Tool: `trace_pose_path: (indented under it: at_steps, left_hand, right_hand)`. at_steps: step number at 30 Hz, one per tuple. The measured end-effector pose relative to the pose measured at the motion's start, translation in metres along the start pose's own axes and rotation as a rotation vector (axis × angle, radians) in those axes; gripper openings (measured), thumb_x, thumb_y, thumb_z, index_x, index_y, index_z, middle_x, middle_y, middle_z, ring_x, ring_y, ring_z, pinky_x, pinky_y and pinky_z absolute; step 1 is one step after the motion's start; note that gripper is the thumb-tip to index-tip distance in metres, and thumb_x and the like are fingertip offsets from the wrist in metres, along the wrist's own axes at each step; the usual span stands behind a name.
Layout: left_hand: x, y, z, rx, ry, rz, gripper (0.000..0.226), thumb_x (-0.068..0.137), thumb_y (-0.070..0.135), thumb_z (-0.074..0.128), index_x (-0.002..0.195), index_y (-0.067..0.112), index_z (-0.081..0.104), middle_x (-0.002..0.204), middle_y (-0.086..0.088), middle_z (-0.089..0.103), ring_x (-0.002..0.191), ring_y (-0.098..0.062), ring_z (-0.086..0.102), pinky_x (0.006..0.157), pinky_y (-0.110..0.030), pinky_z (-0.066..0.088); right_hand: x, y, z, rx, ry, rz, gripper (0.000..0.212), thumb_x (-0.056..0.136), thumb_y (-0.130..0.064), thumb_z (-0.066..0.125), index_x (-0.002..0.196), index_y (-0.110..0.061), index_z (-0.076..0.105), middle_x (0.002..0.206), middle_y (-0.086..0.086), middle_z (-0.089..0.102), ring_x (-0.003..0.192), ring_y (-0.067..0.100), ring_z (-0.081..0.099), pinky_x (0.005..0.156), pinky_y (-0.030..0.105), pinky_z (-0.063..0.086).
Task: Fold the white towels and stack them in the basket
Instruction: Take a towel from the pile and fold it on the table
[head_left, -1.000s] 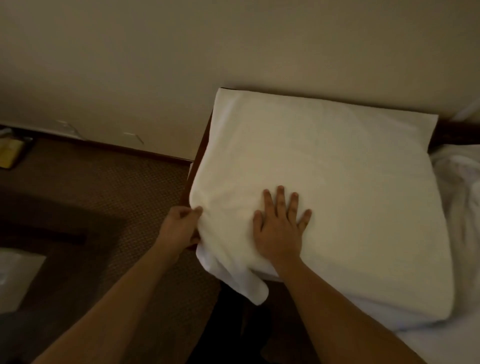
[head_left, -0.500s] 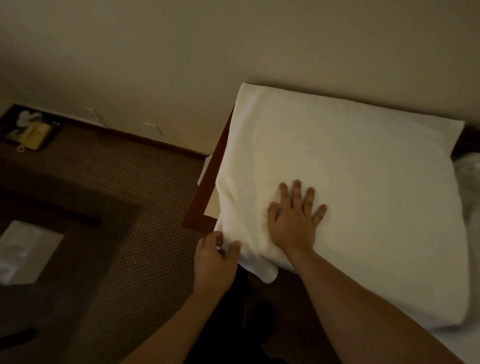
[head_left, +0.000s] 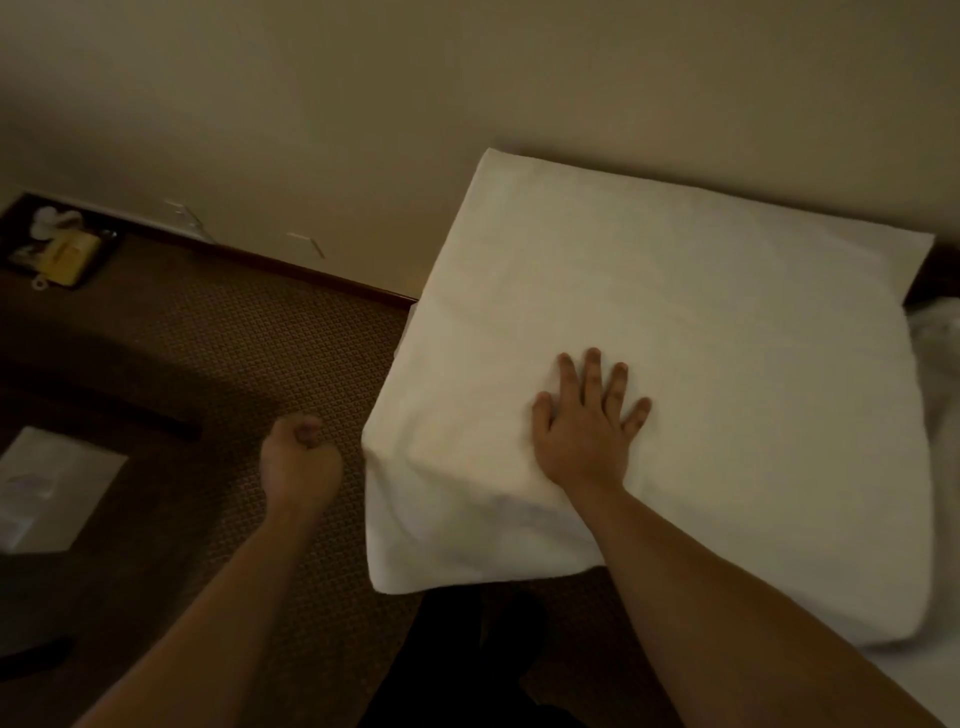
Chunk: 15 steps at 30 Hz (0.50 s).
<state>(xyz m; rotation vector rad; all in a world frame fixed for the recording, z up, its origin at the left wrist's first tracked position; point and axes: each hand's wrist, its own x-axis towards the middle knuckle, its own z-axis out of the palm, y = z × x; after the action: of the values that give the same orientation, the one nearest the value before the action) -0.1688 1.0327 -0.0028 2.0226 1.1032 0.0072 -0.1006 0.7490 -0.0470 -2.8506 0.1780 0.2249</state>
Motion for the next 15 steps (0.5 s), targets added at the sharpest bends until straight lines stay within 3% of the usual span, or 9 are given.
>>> trace_pose_path:
  at_steps: [3, 5, 8, 10, 11, 13, 15]
  left_hand:
    - [-0.020, 0.009, 0.030, -0.130, -0.198, 0.048, 0.048, 0.091, 0.035, 0.070, 0.130, 0.017, 0.049, 0.120, -0.002, 0.057, 0.100, -0.021, 0.062, 0.077, -0.033, 0.054]
    - [-0.028, 0.004, 0.045, -0.113, -0.253, 0.058, 0.064, 0.087, 0.043, 0.075, 0.136, 0.016, 0.045, 0.123, -0.001, 0.054, 0.105, -0.023, 0.060, 0.084, -0.037, 0.055]
    - [-0.012, -0.005, 0.035, -0.045, -0.148, 0.051, 0.030, 0.094, 0.036, 0.069, 0.111, 0.015, 0.057, 0.103, 0.000, 0.062, 0.094, -0.027, 0.063, 0.074, -0.035, 0.050]
    - [0.001, -0.008, 0.025, 0.013, -0.181, 0.079, 0.022, 0.097, 0.037, 0.063, 0.094, 0.016, 0.060, 0.093, -0.003, 0.064, 0.086, -0.029, 0.062, 0.069, -0.037, 0.049]
    - [0.002, -0.007, 0.021, 0.055, -0.189, 0.115, 0.020, 0.097, 0.036, 0.062, 0.093, 0.017, 0.061, 0.097, -0.005, 0.065, 0.087, -0.027, 0.061, 0.070, -0.037, 0.049]
    - [-0.001, -0.006, 0.023, 0.224, -0.086, 0.344, 0.024, 0.093, 0.035, 0.067, 0.109, 0.018, 0.060, 0.123, -0.008, 0.059, 0.104, -0.025, 0.058, 0.086, -0.042, 0.050]
    - [-0.017, 0.004, 0.038, 0.394, -0.030, 0.713, 0.043, 0.091, 0.036, 0.069, 0.127, 0.018, 0.055, 0.144, -0.009, 0.046, 0.128, -0.028, 0.048, 0.102, -0.049, 0.042]
  right_hand:
    - [-0.001, 0.000, -0.001, 0.000, -0.005, -0.001, 0.063, 0.102, -0.053, 0.023, 0.161, -0.034, 0.011, 0.170, -0.002, -0.003, 0.155, 0.031, -0.011, 0.118, 0.066, -0.008]
    - [-0.001, 0.000, -0.001, 0.004, -0.022, -0.006, 0.063, 0.102, -0.054, 0.021, 0.161, -0.035, 0.008, 0.170, -0.003, -0.005, 0.154, 0.030, -0.013, 0.118, 0.066, -0.010]
    - [-0.001, 0.001, -0.002, 0.005, -0.029, -0.014, 0.064, 0.101, -0.055, 0.020, 0.161, -0.035, 0.007, 0.169, -0.003, -0.007, 0.154, 0.030, -0.014, 0.117, 0.066, -0.011]
    - [0.000, 0.002, -0.001, -0.004, -0.026, -0.018, 0.064, 0.101, -0.055, 0.020, 0.161, -0.034, 0.008, 0.170, -0.003, -0.006, 0.154, 0.030, -0.014, 0.117, 0.066, -0.011]
    - [0.000, 0.002, -0.001, -0.003, -0.036, -0.015, 0.064, 0.101, -0.055, 0.021, 0.161, -0.034, 0.008, 0.170, -0.003, -0.006, 0.154, 0.030, -0.013, 0.117, 0.066, -0.010]
    - [0.002, 0.001, -0.001, -0.005, -0.050, -0.008, 0.064, 0.101, -0.054, 0.022, 0.161, -0.034, 0.008, 0.170, -0.002, -0.006, 0.154, 0.031, -0.013, 0.117, 0.067, -0.010]
    - [0.001, -0.003, -0.002, 0.001, -0.043, -0.023, 0.063, 0.102, -0.051, 0.023, 0.161, -0.033, 0.008, 0.169, -0.001, -0.009, 0.154, 0.033, -0.014, 0.115, 0.070, -0.010]
